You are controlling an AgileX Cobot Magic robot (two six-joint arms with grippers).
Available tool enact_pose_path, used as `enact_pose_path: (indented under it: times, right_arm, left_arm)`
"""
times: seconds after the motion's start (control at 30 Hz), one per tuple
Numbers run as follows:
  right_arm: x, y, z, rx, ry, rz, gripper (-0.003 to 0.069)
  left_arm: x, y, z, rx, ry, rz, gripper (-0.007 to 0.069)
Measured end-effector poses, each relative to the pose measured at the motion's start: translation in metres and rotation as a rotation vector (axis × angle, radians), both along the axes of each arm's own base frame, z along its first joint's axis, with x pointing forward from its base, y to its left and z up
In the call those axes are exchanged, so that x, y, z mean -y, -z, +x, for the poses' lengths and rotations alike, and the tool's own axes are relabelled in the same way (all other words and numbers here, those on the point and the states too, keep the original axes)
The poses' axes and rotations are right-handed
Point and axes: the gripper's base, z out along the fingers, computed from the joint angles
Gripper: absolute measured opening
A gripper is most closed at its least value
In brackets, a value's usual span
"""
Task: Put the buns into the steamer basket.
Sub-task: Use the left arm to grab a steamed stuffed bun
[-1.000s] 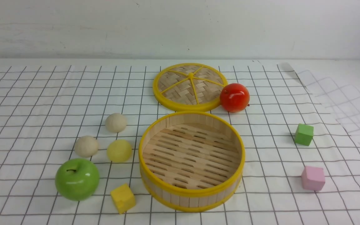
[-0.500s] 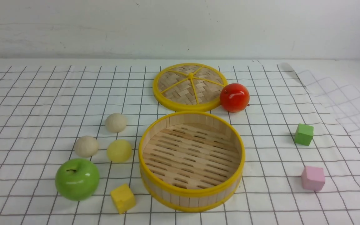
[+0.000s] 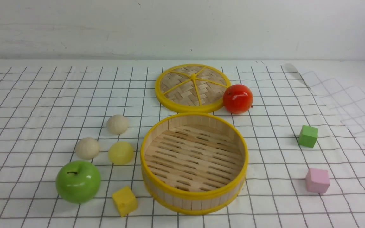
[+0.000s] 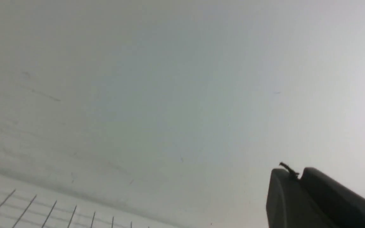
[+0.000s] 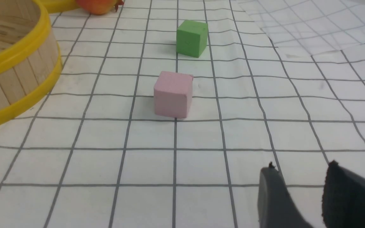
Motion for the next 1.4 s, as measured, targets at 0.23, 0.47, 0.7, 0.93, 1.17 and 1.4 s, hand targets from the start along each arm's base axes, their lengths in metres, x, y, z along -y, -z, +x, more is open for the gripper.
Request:
enact_pose_path:
  times: [0.23, 0.47, 0.7, 0.93, 1.17, 1.4]
  right_arm:
    - [0.0, 0.0, 0.0, 0.0, 0.0, 0.0, 0.0239]
    - [0.0, 0.0, 0.0, 0.0, 0.0, 0.0, 0.0239]
    - [0.0, 0.0, 0.0, 0.0, 0.0, 0.0, 0.0239]
    - [0.0, 0.0, 0.0, 0.0, 0.0, 0.0, 0.0239]
    - [0.0, 0.0, 0.0, 0.0, 0.0, 0.0, 0.0239]
    - [0.0, 0.0, 0.0, 0.0, 0.0, 0.0, 0.0239]
  left_arm:
    - [0.001, -0.057, 0.026, -0.346, 0.01, -0.072, 0.0068]
    - [0.002, -0.011, 0.089, -0.898, -0.057, 0.003, 0.0075]
    - [0.008, 0.021, 0.141, -1.04, -0.039, -0.025, 0.0083]
    - [0.016, 0.037, 0.175, -1.103, 0.008, -0.071, 0.0092]
    - [0.024, 0.026, 0.22, -1.189, 0.091, 0.049, 0.0116]
    - [0.03, 0.041, 0.267, -1.373, 0.123, 0.072, 0.0169]
